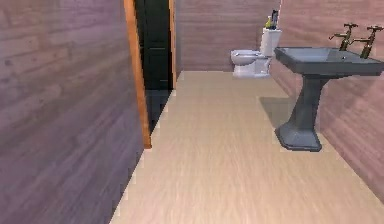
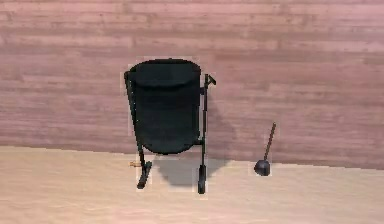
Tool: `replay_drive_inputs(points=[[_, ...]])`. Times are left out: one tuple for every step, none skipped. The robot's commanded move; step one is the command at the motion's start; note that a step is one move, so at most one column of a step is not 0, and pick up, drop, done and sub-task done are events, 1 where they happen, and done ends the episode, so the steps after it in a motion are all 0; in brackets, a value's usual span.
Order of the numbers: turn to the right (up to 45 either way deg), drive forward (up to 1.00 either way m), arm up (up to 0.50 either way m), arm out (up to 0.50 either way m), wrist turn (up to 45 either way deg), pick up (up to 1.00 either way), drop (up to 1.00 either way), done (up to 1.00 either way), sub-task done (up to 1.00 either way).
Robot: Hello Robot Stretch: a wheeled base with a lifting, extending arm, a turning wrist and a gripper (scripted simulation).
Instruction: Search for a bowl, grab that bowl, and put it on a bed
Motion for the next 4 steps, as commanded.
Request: replay_drive_inputs(points=[[0.0, 1.00, 0.00, 0.00, 0.0, 0.00, 0.00, 0.00, 0.00], [0.0, 1.00, 0.00, 0.00, 0.0, 0.00, 0.00, 0.00, 0.00], [6.0, 0.00, 0.00, 0.00, 0.0, 0.00, 0.00, 0.00, 0.00], [0.0, 0.25, 0.00, 0.00, 0.0, 0.00, 0.00, 0.00, 0.00]])
